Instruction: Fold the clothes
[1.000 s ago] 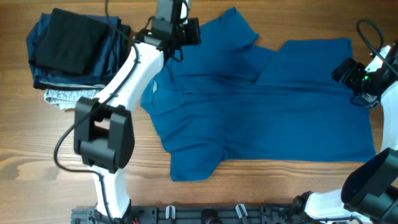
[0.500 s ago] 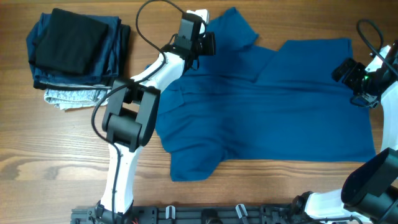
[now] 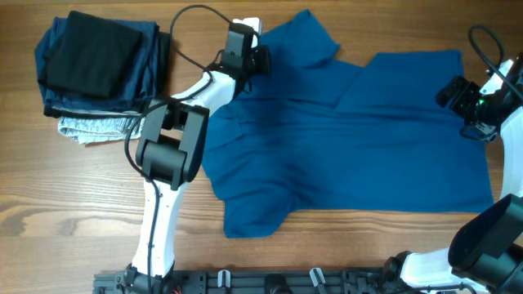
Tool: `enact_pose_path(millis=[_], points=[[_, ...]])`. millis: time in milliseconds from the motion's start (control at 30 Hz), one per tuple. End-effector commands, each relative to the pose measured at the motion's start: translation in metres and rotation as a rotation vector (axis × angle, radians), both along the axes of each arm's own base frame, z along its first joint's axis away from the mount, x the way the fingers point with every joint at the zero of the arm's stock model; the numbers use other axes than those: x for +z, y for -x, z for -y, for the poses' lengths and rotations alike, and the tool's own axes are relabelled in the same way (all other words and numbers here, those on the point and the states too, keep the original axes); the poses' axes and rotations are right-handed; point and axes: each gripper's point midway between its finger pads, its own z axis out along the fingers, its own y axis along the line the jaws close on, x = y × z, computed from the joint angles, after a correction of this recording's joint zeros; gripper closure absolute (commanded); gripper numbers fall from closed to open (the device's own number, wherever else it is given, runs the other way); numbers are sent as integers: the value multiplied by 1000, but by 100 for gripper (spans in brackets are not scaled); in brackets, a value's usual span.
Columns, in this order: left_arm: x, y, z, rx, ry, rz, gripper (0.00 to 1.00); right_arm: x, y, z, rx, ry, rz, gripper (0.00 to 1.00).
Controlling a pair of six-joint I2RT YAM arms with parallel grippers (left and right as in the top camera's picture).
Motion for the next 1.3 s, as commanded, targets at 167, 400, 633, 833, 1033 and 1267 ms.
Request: enact_pose_path(millis=[167,400,633,833,1033,1267], points=[[-20,-16,-53,67,-59,-19,90,7,-5,-2,3,-5,24,0],[58,-26,-59,60,-55,101,89,7,-5,-2,3,-5,24,0],[166,17,-72,61,-64,71,85,7,-5,-2,3,-5,24,1],[145,118,-93,34,-150,-330,48,7,-5,-2,3,-5,24,0],[129,203,-111,71,-204,-683,80,7,-5,-2,3,-5,24,0],[202,229,-110,136,-153,-543,56,7,-5,-2,3,-5,24,0]])
